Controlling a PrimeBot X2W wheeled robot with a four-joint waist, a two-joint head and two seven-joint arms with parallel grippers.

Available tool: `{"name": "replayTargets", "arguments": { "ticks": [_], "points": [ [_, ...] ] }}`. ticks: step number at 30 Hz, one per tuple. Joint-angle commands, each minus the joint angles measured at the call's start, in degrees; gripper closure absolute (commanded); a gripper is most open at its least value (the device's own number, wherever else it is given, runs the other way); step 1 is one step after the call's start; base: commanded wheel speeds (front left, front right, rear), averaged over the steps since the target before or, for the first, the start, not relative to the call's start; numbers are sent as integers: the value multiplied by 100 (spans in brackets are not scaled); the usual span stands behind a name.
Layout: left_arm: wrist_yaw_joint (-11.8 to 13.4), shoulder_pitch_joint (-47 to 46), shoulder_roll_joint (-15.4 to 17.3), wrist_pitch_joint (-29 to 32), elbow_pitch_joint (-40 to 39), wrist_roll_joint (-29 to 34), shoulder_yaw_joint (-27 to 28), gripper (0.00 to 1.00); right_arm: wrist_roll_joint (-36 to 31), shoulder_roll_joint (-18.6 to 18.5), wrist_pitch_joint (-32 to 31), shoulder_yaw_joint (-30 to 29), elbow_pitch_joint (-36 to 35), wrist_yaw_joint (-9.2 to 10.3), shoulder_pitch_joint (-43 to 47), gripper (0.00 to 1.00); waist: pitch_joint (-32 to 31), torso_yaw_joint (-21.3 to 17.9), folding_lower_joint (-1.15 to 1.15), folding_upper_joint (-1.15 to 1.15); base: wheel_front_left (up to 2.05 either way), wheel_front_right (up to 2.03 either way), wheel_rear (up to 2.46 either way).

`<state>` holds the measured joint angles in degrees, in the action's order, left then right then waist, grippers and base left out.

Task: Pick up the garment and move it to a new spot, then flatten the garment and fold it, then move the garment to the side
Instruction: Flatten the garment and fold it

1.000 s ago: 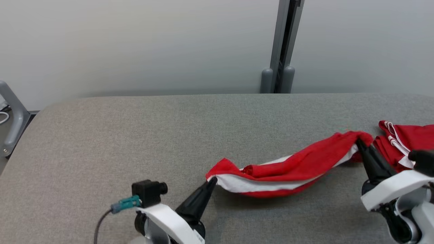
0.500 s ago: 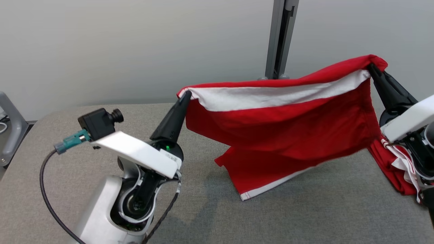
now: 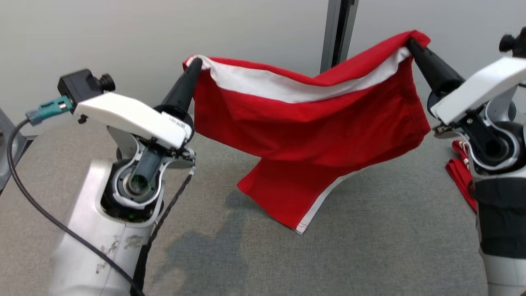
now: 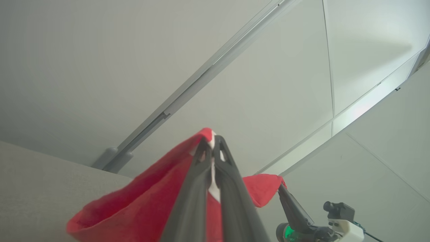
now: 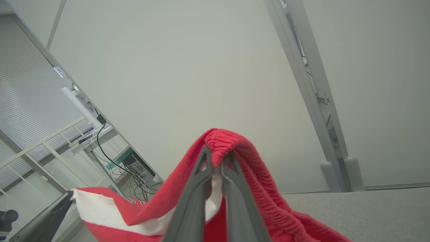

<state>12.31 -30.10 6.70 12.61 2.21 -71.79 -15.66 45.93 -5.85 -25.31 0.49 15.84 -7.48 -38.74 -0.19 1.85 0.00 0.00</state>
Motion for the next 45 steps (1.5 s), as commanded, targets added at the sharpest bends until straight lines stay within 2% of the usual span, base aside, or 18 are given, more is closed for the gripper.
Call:
{"name": "replayTargets", "arguments": {
  "ticks": [1, 3, 8, 13, 20, 24, 28, 31, 39, 45],
  "points": [
    [104, -390, 40, 93, 103, -59, 89, 100, -56, 101, -164, -139, 111, -2, -384, 100, 286, -25, 0, 0, 0, 0, 0],
    [153, -570, 37, 135, 168, -79, 123, 100, -79, 136, -222, -195, 195, -2, -570, 100, 408, -39, 0, 0, 0, 0, 0],
    [309, -1826, 24, 218, 707, -121, 382, 100, -209, 270, -55, -389, 788, -3, -1852, 100, 1151, -112, 0, 0, 0, 0, 0],
    [35, -3234, 28, -193, 1492, 173, 498, 100, -167, 277, 786, -273, 1458, -2, -3136, 100, 1878, -186, 0, 0, 0, 0, 0],
    [-719, -4574, -151, -1142, 2617, 318, 703, 100, 697, 271, 2334, 402, 2227, -2, -4108, 100, 2514, -197, 0, 0, 0, 0, 0],
    [-1331, -4824, -254, -1635, 3214, 194, 715, 100, 952, 290, 2994, 908, 2491, -3, -3976, 100, 2616, -125, 0, 0, 0, 0, 0],
    [-1637, -4788, -322, -1946, 3826, -3, 797, 100, 1167, 264, 3333, 1388, 2913, -1, -3785, 100, 2891, -75, 0, 0, 0, 0, 0],
    [-1812, -4743, -329, -2050, 4207, 63, 637, 100, 1382, 268, 3415, 1697, 3109, -2, -3683, 100, 3022, -39, 0, 0, 0, 0, 0],
    [-1980, -4088, -355, -2058, 4943, 23, 169, 100, 1781, -4, 3370, 2342, 3476, -2, -2991, 100, 2816, 76, 0, 0, 0, 0, 0],
    [-1984, -3324, -350, -2001, 4971, -101, -126, 100, 2107, -164, 3185, 2677, 3680, -2, -2409, 100, 2358, 98, 0, 0, 0, 0, 0]
  ]
}}
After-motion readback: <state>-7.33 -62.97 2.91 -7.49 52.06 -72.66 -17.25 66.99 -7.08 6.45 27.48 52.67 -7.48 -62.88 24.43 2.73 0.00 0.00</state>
